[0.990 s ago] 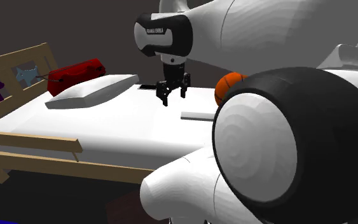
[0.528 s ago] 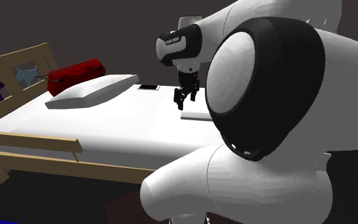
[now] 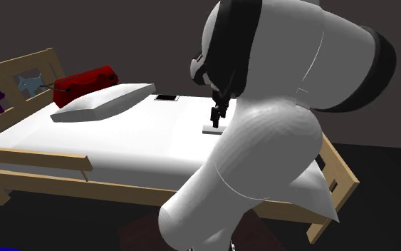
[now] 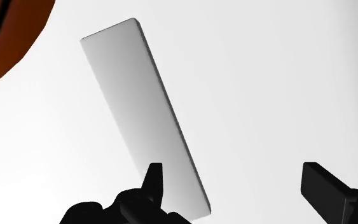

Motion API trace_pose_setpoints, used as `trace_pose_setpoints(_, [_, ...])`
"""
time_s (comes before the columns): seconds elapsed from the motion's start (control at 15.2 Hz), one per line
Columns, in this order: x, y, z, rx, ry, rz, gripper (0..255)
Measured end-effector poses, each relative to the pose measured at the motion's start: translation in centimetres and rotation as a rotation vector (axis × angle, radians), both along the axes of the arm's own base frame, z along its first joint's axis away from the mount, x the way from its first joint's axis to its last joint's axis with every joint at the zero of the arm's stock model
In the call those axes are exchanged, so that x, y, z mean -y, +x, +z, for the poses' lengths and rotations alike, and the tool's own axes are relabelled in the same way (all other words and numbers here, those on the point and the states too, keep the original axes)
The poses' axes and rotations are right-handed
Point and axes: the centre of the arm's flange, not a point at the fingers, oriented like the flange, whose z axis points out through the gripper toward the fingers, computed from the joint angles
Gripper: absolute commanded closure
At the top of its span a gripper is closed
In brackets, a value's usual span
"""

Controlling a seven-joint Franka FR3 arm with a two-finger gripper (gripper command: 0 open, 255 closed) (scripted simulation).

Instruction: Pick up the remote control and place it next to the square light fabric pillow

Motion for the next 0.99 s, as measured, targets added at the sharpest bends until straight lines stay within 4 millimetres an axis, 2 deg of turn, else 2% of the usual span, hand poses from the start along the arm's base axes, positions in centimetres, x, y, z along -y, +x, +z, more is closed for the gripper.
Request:
trace_pose_setpoints(0.4, [4.8, 3.5, -4.5, -0.011, 0.005, 0.143, 0])
trace_pose_setpoints(0.79, [5.0, 3.8, -7.9, -0.01, 0.004, 0.159, 0])
trace_pose_setpoints(0.99, [4.9, 3.8, -8.6, -0.01, 0.004, 0.159, 0])
